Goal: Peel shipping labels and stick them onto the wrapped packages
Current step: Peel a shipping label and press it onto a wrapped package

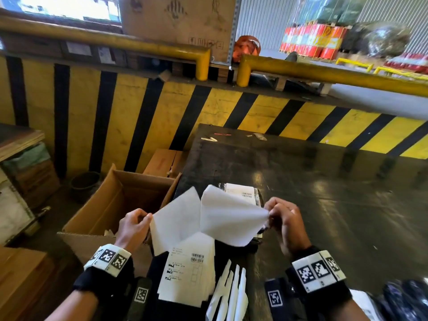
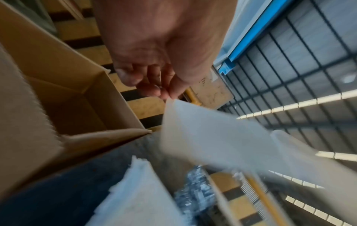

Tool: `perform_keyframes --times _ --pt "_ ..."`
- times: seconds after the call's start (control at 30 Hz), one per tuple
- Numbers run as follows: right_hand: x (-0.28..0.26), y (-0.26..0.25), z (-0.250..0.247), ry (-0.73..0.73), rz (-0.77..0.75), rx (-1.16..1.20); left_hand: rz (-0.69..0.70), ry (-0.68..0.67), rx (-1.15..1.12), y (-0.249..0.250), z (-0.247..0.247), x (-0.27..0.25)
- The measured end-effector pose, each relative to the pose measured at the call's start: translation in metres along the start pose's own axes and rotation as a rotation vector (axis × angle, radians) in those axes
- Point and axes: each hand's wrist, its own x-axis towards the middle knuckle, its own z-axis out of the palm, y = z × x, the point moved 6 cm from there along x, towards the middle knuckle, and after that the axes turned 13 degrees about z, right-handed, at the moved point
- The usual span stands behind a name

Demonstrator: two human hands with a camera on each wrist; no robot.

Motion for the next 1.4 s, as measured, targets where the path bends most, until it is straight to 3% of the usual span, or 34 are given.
perform_keyframes --times 0.1,0.17,0.27,0.37,0.57,0.9,1.03,1.23,1.4 --pt "0.004 -0.008 -0.024 0.076 -0.042 0.175 -0.01 0.079 0.143 -0.012 -0.005 -0.001" --pt "0.004 -0.011 -0.032 0.093 -0.069 0.181 0.023 0.128 0.077 -0.005 -0.006 -0.006" --pt "0.001 -0.001 -0.026 0.054 0.003 0.008 0.148 0.155 -0.112 0.028 -0.002 -0.013" --pt "-0.003 0.026 -0.002 -0.083 0.163 -0.317 0.26 0.17 -0.212 0.06 0.003 -0.014" --pt "-0.02 0.109 0.019 -0.391 0.548 -0.846 0.312 0.164 -0.371 0.088 0.017 -0.022" --pt "-0.035 0.146 0.032 -0.515 0.518 -1.015 0.402 0.195 -0.338 0.097 0.043 -0.044" --pt "-0.031 0.129 0.038 -0.451 0.425 -0.791 0.423 0.189 -0.407 0.103 0.048 -0.05" --pt "-0.017 0.062 0.051 -0.122 0.255 0.081 0.576 0.154 -0.307 0.127 0.062 -0.065" --pt "-0.005 0.044 0.039 0.05 0.184 0.183 0.701 0.066 -0.258 0.147 0.078 -0.075"
